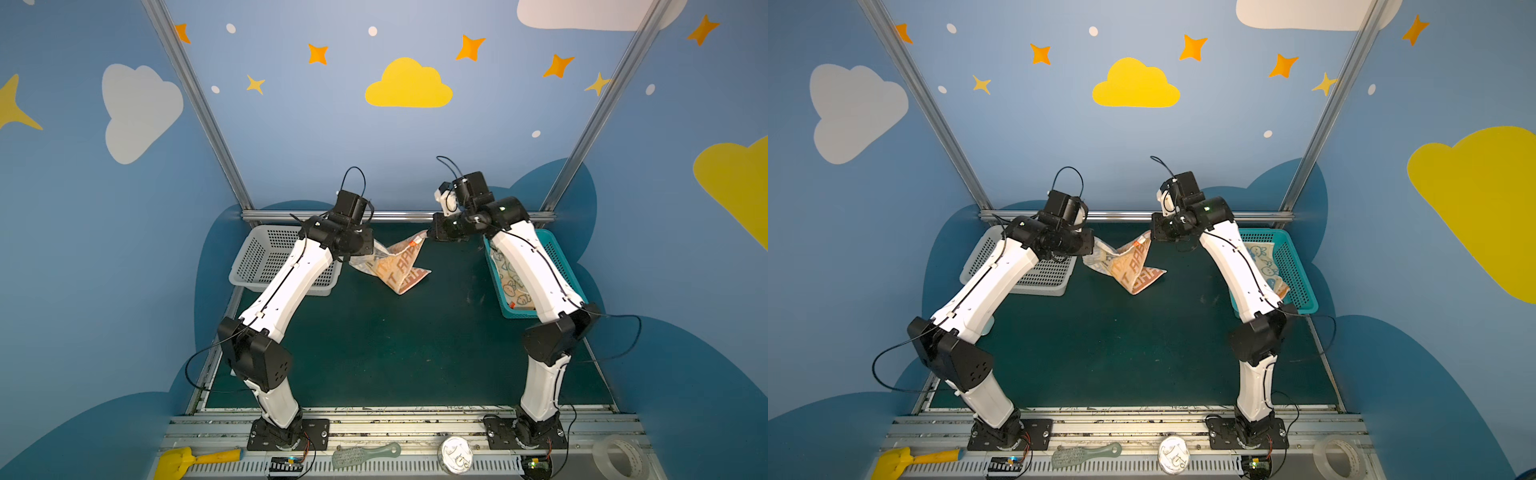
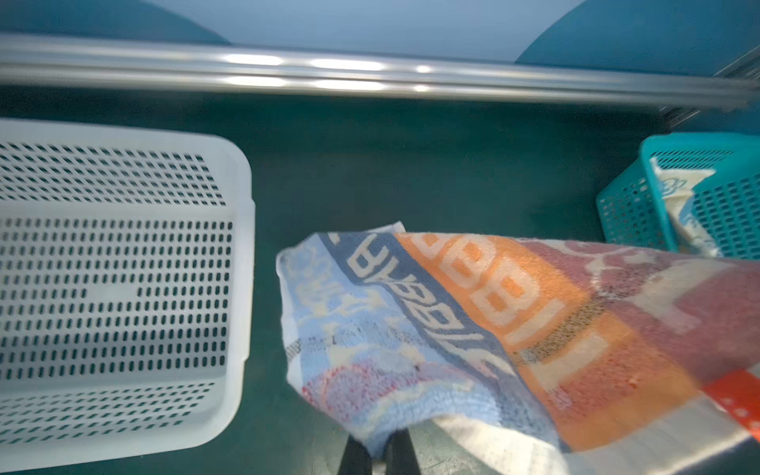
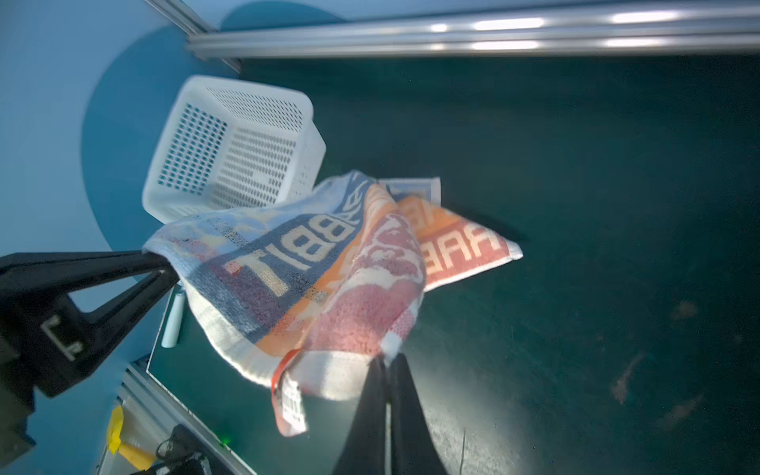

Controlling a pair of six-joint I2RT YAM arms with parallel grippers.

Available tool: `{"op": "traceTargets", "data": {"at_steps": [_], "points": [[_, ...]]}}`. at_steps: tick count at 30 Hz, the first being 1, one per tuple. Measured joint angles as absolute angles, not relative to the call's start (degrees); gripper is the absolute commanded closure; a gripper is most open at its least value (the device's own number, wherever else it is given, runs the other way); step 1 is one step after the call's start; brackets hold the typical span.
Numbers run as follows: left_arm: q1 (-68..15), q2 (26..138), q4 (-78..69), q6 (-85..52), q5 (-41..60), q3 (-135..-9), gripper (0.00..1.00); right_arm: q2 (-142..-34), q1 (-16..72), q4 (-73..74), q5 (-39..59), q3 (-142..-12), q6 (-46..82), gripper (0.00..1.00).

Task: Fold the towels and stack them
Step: 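Raise both grippers high, spreading the towel so it hangs open between them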

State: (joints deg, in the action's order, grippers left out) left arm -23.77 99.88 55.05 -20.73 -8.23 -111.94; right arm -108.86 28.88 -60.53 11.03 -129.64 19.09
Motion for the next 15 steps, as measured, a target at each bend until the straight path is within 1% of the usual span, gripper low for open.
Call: {"op": "traceTargets", "data": {"at_steps": [3, 9, 11, 15], "points": [[-23.2, 102.0, 57.9, -19.1, -8.4, -122.2, 0.97, -103.7, 28.3, -57.8, 9.4, -128.4, 18.9, 1.0], [-23.0, 108.0, 63.9, -17.0, -6.5, -144.8, 0.97, -102.5, 27.5, -58.4, 7.5, -140.6, 17.0, 1.0], [-23.2, 108.3, 65.2, -16.7, -5.5, -148.1, 0.97, -101.3, 27.5, -58.6, 7.1, -142.0, 16.2, 1.0], [-24.2, 106.5, 66.6, -16.5, -4.2, -148.5, 0.97, -97.8, 27.6, -59.4, 7.1, -141.0, 14.7, 1.0]]}}
